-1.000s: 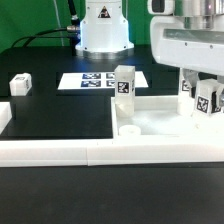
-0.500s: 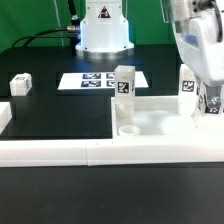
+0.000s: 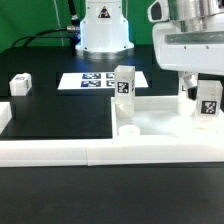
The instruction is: Assemble square table
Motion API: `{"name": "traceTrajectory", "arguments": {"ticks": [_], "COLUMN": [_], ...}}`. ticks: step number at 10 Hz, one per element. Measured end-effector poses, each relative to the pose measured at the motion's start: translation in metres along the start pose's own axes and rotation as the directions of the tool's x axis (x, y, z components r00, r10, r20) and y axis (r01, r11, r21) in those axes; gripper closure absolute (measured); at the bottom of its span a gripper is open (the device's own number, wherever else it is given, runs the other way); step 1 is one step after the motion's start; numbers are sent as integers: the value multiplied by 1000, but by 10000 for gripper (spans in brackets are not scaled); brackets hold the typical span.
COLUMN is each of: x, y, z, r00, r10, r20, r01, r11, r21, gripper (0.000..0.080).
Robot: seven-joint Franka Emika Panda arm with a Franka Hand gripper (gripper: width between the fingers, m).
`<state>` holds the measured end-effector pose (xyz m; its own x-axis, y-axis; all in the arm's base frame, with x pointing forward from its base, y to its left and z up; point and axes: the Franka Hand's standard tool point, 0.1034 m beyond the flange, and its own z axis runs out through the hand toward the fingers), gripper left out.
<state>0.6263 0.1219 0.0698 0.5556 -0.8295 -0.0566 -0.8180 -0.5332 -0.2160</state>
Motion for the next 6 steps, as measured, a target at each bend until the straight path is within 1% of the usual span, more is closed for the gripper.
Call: {"name": "traceTrajectory", "arguments": {"ticks": [3,4,5,6], "x": [1,3,8,7], "y": [0,-4,-4,-4], "z": [0,-1,3,3], "r00": [983,843,660,758], "r10": [-186,-537,-751,-652], "r20": [-2,-15,4,-6], "r01": [186,535,748,650], "r11": [982,842,658,756], "r21": [-4,-70,-88,-79], "gripper": [151,151,151,259]}}
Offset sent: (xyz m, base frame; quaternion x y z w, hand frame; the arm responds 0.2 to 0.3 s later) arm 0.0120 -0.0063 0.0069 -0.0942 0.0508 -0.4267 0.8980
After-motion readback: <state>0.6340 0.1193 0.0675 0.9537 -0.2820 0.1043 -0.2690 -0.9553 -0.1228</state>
